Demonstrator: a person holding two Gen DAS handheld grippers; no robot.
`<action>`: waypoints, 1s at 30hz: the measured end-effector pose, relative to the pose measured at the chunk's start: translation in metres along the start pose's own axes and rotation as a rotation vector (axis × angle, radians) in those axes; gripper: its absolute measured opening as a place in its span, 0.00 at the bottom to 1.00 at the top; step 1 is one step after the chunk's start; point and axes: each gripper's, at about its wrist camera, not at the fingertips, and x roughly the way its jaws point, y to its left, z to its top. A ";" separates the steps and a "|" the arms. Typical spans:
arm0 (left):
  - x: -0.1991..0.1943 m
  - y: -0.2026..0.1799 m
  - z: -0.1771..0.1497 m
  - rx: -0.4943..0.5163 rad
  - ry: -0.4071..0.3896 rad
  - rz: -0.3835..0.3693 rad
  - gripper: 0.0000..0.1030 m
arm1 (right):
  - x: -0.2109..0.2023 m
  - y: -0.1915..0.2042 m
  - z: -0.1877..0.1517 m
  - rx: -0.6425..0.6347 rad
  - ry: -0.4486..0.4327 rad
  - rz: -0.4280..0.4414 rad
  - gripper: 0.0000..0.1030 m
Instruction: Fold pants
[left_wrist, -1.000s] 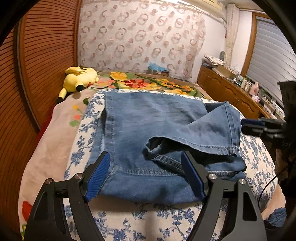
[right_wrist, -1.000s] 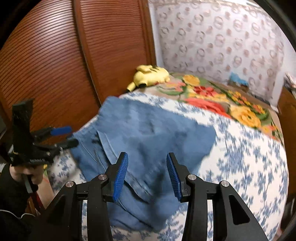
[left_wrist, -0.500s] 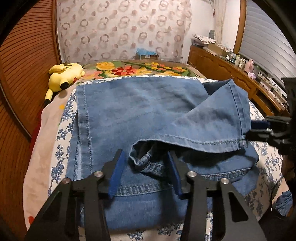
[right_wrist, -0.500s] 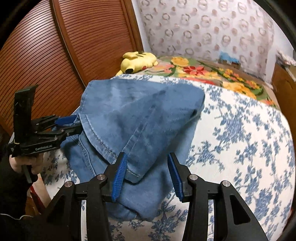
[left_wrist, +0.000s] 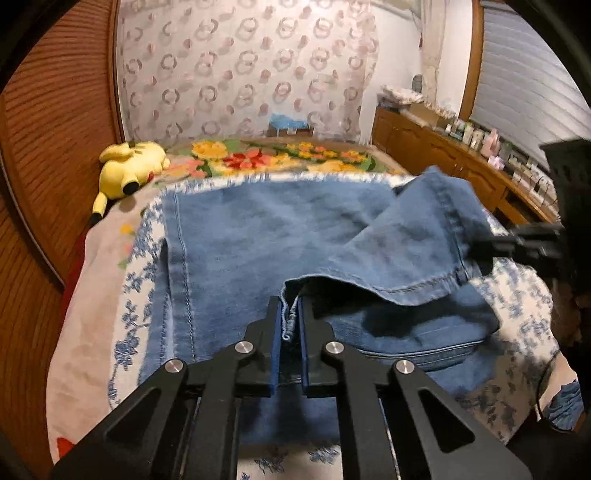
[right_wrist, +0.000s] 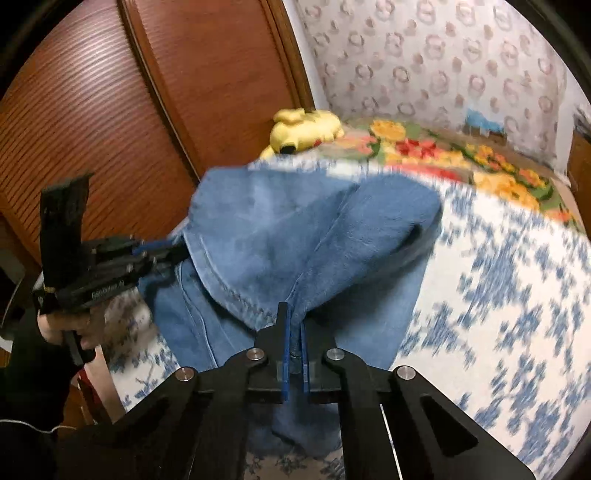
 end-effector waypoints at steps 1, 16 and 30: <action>-0.007 -0.002 0.001 -0.002 -0.016 -0.004 0.08 | -0.009 0.000 0.007 -0.012 -0.028 -0.008 0.03; -0.098 -0.013 0.007 -0.056 -0.202 -0.088 0.08 | -0.042 0.036 0.104 -0.176 -0.213 0.032 0.01; -0.051 0.024 -0.034 -0.133 -0.051 0.013 0.08 | 0.082 0.048 0.126 -0.192 -0.058 0.030 0.02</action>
